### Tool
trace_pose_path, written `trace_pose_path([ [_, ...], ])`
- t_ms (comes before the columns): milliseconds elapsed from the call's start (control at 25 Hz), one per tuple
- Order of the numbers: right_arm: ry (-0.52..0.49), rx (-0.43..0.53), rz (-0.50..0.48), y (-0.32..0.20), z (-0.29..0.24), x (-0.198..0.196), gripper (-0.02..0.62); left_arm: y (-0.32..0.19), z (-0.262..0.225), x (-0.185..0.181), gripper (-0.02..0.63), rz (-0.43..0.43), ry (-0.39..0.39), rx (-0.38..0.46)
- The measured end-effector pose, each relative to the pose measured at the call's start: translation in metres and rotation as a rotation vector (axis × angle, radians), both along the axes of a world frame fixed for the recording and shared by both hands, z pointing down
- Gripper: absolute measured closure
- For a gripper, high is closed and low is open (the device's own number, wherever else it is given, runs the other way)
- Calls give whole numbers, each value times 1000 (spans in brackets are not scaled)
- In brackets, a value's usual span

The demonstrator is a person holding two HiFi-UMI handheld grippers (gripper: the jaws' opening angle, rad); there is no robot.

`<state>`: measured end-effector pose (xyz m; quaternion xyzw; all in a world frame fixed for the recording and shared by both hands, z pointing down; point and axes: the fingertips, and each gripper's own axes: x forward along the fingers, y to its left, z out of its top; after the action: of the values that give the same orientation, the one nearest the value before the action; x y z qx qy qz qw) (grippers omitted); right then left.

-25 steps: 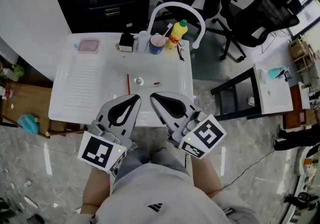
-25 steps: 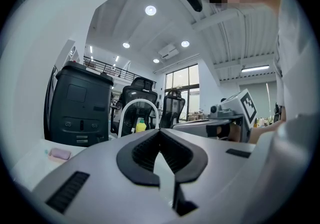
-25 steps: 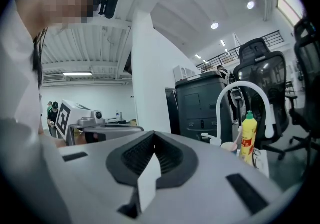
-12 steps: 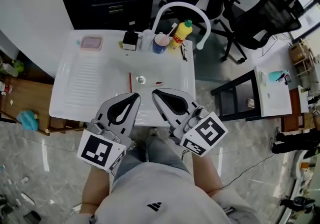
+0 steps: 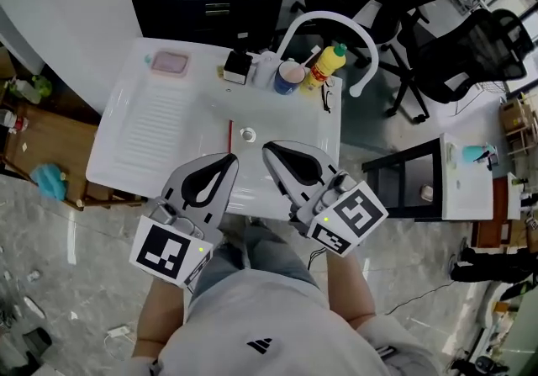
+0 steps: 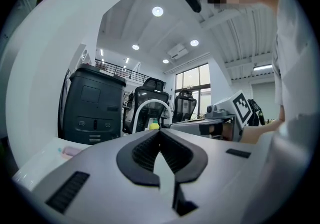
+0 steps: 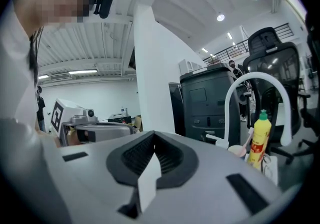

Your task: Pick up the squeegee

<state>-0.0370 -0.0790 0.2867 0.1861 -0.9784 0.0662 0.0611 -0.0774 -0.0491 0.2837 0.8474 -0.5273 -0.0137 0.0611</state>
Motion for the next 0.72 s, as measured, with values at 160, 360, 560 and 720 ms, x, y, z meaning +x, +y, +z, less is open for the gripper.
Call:
trace_pose_path([
  [160,12,0,-42,-14,0,-3,584,-8,-3,-5,597,-56,-2,4],
  [360,35,-10,-101,-28,7,-4,584,-16,-1,-6,597,-125,7,-1],
  [560,68,-18,-170,-41,18,-7,584,-23,2,-6,597,-193,13,-8],
  [720,102,-24,-224,-52,30,-11,584,-27,6,-6,597,-243,18,-20],
])
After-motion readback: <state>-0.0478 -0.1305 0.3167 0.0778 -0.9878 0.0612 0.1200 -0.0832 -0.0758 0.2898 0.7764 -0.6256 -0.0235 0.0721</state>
